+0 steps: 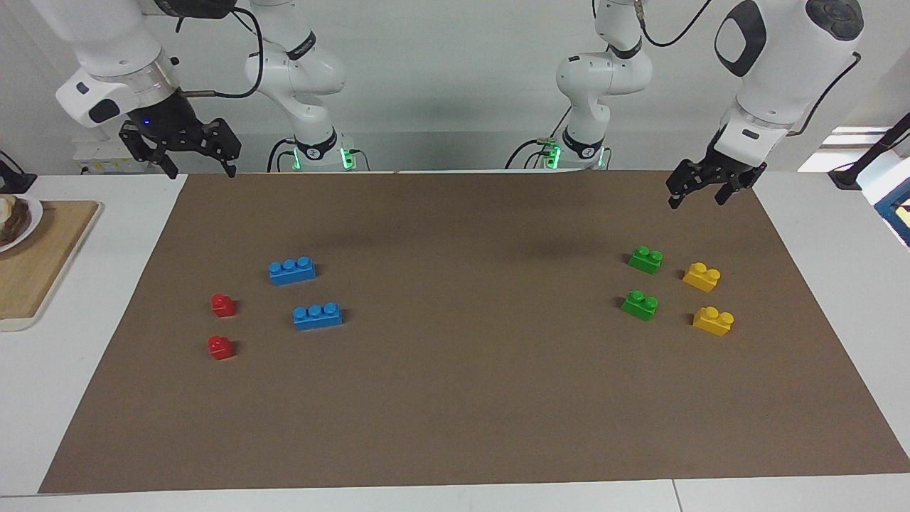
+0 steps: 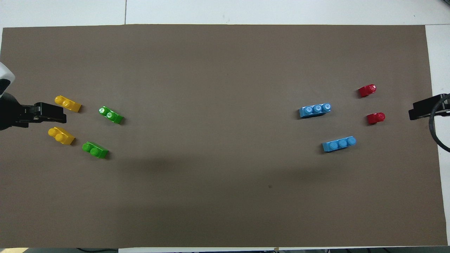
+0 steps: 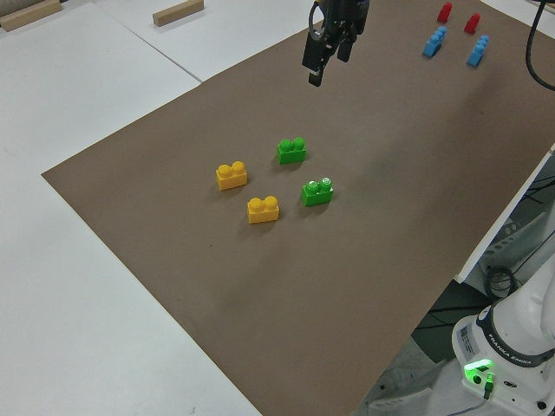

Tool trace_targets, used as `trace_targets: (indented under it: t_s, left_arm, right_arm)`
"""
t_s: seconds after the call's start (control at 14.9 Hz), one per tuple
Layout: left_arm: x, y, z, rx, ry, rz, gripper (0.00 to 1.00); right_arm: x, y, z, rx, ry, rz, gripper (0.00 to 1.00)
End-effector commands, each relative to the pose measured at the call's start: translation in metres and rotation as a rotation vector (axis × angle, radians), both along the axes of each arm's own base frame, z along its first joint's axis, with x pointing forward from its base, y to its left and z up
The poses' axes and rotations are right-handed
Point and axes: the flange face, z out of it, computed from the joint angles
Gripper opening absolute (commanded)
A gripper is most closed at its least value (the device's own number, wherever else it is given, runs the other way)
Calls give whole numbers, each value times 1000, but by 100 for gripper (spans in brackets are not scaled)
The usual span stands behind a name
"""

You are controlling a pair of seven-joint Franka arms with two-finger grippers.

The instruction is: Remove green block with left arm and hold with right

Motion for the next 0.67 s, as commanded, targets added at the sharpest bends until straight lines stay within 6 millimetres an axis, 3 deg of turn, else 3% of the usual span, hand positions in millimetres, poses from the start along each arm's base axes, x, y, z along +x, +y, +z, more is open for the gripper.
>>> trace_targets:
  t_s: [0.0,0.6]
  left_arm:
    - [-5,0,8,-10,5,0,100]
    - [-5,-1,9,-9,-1,-13,100]
  right_arm:
    - [-3,-4,-2,-22,-18,5,100]
    - [-7,-1,-10,-23,-6,-27,100]
